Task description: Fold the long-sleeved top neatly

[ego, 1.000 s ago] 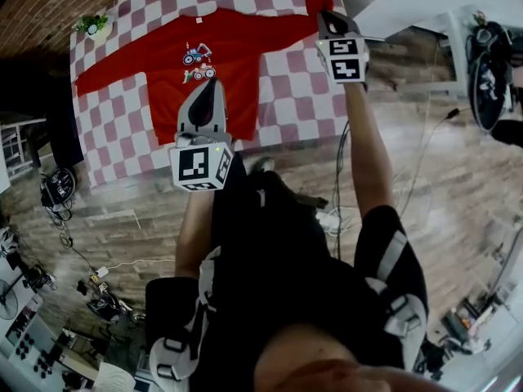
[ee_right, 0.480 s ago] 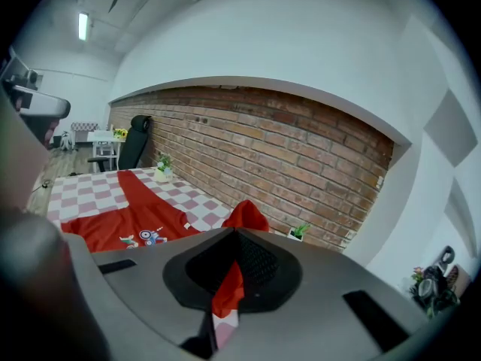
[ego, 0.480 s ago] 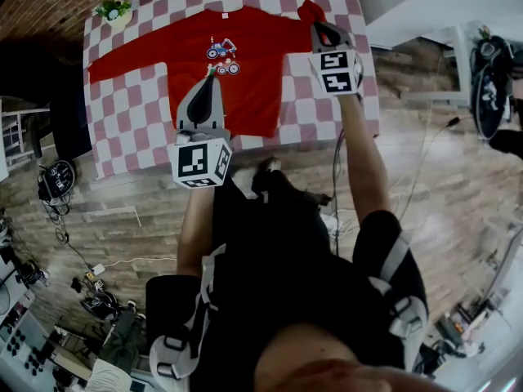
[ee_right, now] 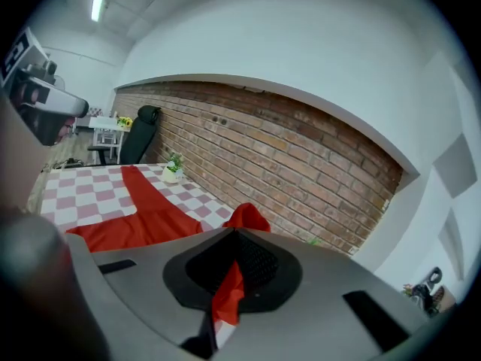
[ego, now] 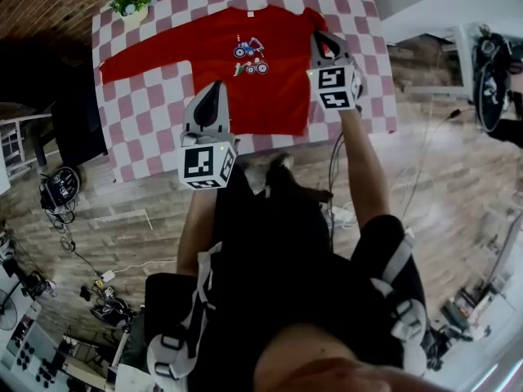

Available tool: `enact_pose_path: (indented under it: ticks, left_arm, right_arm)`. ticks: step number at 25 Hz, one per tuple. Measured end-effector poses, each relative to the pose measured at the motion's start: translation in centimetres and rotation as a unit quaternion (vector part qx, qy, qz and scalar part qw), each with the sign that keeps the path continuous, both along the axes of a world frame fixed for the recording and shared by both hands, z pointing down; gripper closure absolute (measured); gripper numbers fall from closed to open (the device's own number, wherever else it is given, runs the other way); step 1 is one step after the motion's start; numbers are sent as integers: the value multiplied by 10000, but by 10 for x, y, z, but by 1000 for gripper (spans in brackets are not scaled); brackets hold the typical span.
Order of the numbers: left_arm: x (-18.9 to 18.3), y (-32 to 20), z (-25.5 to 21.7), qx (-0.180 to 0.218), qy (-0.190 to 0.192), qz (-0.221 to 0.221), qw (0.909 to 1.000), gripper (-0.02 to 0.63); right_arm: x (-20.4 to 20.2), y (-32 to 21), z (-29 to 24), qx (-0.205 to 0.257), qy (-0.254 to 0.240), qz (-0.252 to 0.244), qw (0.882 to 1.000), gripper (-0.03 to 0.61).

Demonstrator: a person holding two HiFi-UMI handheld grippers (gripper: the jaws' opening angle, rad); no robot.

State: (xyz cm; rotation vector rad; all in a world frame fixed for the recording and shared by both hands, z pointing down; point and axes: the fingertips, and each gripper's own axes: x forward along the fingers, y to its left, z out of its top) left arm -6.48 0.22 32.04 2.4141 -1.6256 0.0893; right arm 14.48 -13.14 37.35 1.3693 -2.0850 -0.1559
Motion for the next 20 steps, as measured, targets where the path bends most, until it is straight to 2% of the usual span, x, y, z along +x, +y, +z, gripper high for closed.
enact_pose_path:
  ticks: [7, 14, 20]
  left_arm:
    - [-58, -1, 9, -37, -5, 172, 9998, 611]
    - [-100, 12, 20, -101, -31, 330, 9994, 611]
    - [-124, 21, 38, -160, -37, 366, 9992, 611]
  right_arm:
    - [-84, 37, 6, 185, 70, -226, 9995, 568]
    - [-153, 86, 44, -20, 136, -475, 9988, 568]
    - [-197, 123, 80, -192, 224, -728, 9969, 568]
